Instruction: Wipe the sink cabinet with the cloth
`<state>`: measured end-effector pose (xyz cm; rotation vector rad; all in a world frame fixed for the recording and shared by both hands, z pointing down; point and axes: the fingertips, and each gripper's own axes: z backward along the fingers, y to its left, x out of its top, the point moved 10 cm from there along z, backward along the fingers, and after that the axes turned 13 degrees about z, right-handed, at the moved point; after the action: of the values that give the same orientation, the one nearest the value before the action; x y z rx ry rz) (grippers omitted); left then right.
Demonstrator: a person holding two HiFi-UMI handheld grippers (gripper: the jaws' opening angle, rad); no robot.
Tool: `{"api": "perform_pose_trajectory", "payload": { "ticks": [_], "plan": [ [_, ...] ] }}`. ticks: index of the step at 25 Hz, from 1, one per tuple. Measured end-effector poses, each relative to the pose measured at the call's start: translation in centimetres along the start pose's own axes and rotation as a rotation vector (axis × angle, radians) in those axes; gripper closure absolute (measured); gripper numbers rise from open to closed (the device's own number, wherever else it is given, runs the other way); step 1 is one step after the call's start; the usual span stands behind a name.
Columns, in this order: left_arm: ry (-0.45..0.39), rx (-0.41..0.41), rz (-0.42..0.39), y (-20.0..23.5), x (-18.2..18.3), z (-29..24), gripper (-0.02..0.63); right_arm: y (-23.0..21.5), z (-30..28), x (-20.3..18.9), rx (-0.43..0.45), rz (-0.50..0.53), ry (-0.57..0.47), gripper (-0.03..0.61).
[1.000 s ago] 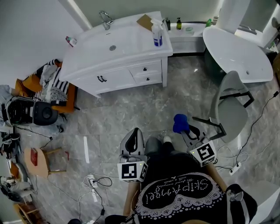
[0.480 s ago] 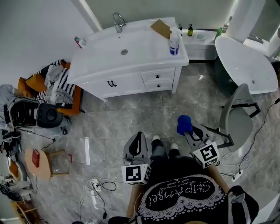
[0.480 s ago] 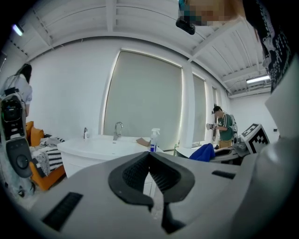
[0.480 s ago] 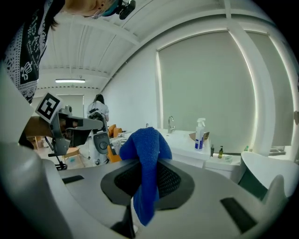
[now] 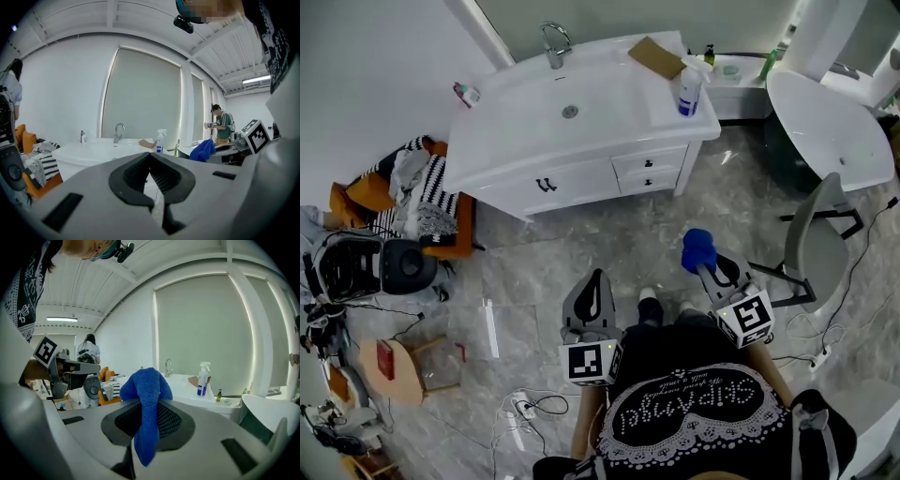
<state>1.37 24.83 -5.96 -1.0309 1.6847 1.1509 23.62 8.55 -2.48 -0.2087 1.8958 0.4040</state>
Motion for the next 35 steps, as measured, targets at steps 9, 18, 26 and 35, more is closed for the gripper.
{"api": "perform_pose_trajectory", "payload": {
  "ticks": [9, 18, 26, 35],
  "plan": [
    [0.047, -0.050, 0.013, 3.7, -0.1, -1.2, 0.609, 1.5, -1.4, -0.7, -0.075, -0.074, 0.053, 0.517],
    [0.069, -0.078, 0.036, 4.4, -0.1, -2.2, 0.609, 1.5, -2.4, 0.2, -0.072, -0.035, 0.082, 0.517],
    [0.099, -0.017, 0.070, 4.9, -0.7, -2.7, 0.609, 0.6, -4.3, 0.4, -0.020, -0.017, 0.089, 0.517],
    [0.082, -0.012, 0.072, 3.3, 0.6, -8.0, 0.609, -4.4, -6.4, -0.1, 0.010, -0.052, 0.050, 0.517]
  ]
}}
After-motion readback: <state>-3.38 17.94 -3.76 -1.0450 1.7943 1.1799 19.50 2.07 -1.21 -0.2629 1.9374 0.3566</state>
